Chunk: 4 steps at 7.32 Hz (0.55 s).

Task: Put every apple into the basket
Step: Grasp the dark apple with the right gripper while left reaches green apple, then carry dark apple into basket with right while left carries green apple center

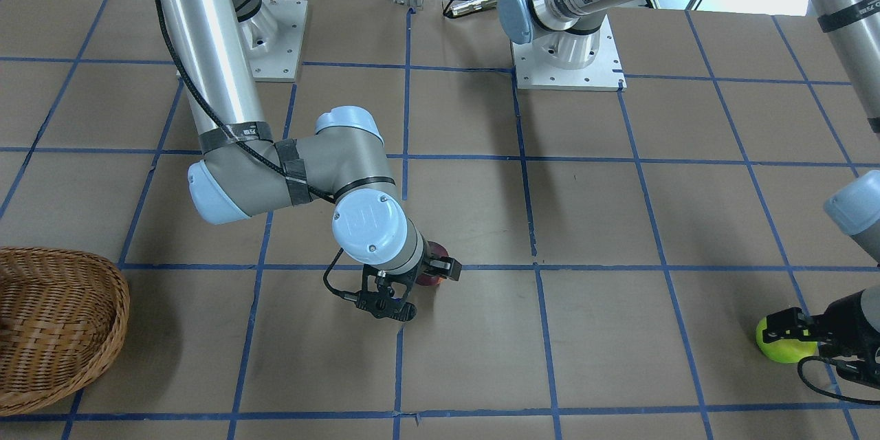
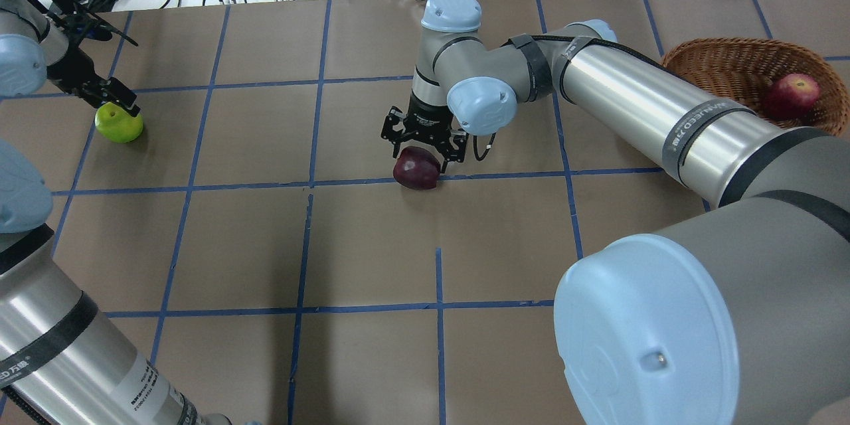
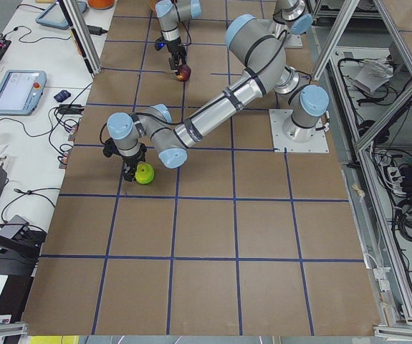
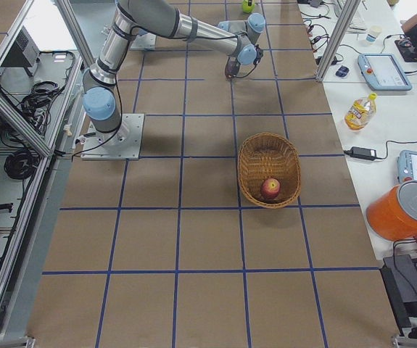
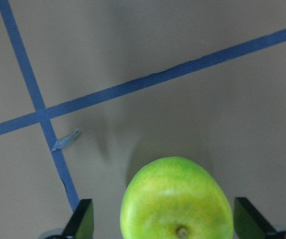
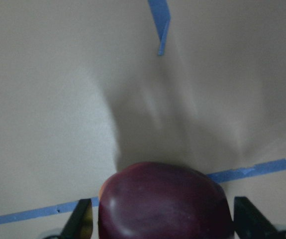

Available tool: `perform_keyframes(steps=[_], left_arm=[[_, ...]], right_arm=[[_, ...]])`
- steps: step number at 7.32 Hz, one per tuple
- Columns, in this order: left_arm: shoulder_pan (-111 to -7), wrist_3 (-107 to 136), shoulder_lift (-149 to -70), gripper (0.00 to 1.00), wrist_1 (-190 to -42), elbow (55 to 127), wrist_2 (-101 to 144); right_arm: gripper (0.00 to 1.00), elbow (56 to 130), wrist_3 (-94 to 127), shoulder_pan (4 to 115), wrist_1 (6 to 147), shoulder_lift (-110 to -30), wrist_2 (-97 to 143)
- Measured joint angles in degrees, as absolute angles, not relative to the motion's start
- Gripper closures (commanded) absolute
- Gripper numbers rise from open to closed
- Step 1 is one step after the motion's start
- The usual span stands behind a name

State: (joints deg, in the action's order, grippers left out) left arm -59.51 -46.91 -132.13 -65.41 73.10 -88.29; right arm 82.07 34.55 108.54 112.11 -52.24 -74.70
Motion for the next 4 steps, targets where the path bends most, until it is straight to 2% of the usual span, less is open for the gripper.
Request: perform_keyframes(steps=[1, 2, 3, 4], left_arm=[[-59.10, -47.00, -132.50, 0.06, -65.32, 73.64, -88.02], [-58.30, -47.20, -132.89, 0.99, -65.02, 74.04, -87.92], [-57.49, -46.94, -132.75, 1.00, -65.77, 74.33, -87.83], [-57.25, -45.98, -131.91, 1.00, -68.41, 74.30, -87.50]], right_arm=[[0.05, 82.33, 34.30, 108.96, 112.08, -52.14, -74.60], [0.50, 83.14, 34.29, 109.21, 112.25, -52.19, -74.55], [0.88, 84.13, 34.26, 109.25, 112.63, -52.35, -74.54], [1.00, 84.60, 34.20, 109.22, 112.84, -52.43, -74.48]])
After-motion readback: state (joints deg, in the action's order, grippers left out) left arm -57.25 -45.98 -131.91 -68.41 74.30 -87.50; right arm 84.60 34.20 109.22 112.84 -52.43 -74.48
